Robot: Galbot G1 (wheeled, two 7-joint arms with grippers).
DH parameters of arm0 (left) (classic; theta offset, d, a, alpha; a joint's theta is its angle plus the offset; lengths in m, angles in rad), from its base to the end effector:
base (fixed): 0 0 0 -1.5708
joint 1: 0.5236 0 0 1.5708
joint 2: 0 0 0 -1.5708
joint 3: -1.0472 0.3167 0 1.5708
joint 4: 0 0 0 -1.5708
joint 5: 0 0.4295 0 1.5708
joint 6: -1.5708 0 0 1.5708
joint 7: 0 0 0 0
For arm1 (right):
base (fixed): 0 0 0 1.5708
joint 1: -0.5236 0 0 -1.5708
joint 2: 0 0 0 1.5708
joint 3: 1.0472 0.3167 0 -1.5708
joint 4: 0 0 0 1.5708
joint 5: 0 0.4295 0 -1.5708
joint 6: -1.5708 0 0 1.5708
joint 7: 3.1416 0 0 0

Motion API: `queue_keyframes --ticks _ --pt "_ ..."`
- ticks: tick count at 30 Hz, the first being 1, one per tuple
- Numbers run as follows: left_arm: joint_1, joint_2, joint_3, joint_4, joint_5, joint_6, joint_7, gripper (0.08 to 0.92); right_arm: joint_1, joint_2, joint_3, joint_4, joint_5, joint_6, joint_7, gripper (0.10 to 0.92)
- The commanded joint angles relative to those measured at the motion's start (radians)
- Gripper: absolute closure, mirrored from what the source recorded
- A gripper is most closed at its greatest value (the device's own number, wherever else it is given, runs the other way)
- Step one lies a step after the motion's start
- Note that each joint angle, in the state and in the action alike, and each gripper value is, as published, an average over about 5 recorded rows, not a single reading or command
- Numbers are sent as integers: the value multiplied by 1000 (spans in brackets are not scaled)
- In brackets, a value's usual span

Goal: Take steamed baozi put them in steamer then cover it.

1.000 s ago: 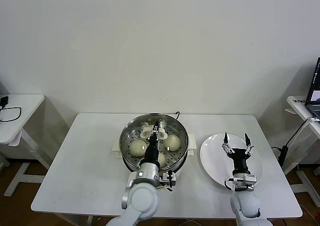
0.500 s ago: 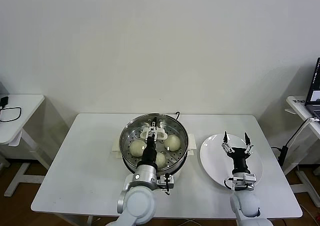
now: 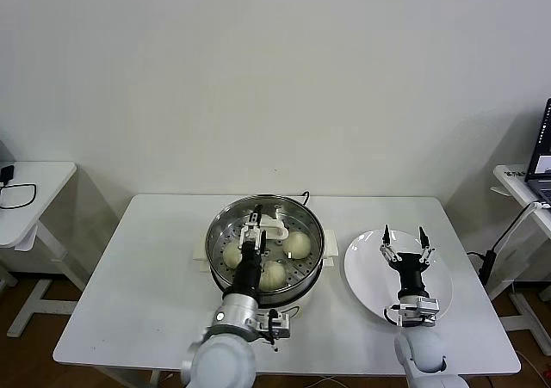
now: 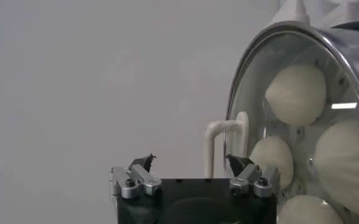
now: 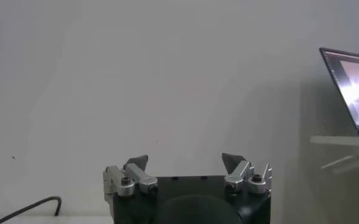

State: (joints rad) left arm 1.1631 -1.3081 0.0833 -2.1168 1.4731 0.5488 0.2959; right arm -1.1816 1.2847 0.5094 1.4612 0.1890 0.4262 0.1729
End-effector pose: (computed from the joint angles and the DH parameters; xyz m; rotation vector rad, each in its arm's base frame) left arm 0.2827 -0.1778 -0.1787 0.1795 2.2679 2.0397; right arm 0.3760 -0.0968 -0.4046 0.2318 2.9407 -0.1204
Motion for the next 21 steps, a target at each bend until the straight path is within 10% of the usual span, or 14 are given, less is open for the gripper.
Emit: queue_keyframes --ticks 1,10,21 --pt "4 33 -123 -155 -472 8 -116 177 -4 -5 1 2 0 0 -2 203" --pt "-43 0 -468 18 -1161 -195 -430 177 -27 -45 -38 65 84 -130 21 203" --pt "43 22 -752 323 -1527 -605 -300 177 -75 -70 -20 124 216 -201 -31 203"
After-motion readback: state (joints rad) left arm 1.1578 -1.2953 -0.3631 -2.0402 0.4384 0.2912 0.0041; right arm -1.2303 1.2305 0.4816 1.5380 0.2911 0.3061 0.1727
